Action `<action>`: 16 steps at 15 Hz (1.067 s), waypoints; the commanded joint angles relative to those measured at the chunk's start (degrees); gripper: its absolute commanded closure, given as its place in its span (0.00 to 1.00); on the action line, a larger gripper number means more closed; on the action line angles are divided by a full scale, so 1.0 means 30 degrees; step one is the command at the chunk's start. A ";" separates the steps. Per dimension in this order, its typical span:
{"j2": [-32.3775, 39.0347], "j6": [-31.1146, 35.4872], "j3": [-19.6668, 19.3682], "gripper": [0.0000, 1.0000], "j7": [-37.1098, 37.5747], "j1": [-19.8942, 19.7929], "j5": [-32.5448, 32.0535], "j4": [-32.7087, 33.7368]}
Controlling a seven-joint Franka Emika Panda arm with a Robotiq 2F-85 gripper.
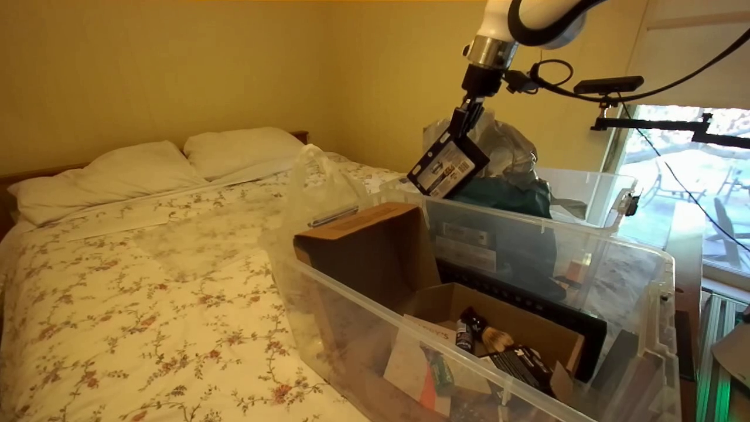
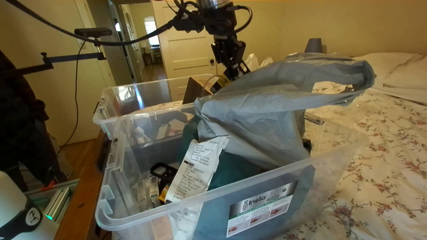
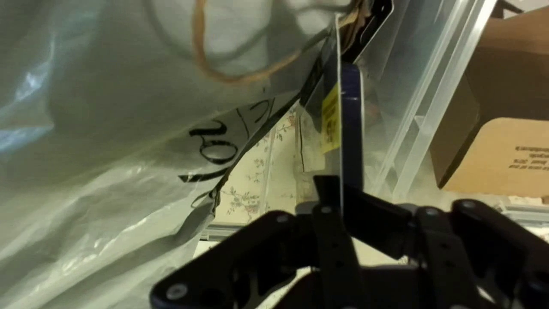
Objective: Move the black object from the basket on the left to the basket on the right
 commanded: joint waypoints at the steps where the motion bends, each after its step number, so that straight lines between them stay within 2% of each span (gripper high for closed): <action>1: 0.0688 -0.2310 0.0348 0.99 -0.0364 0.0007 0.0528 0.1205; 7: 0.2095 -0.4751 0.0451 0.99 -0.0452 -0.0118 0.2794 0.3513; 10: 0.2861 -0.6775 0.0503 0.99 -0.0653 -0.0209 0.4365 0.4553; 15: 0.4139 -0.9776 0.0517 0.97 -0.0296 -0.0280 0.4096 0.6195; 16: 0.4367 -1.0319 0.0528 0.70 -0.0269 -0.0285 0.4052 0.6485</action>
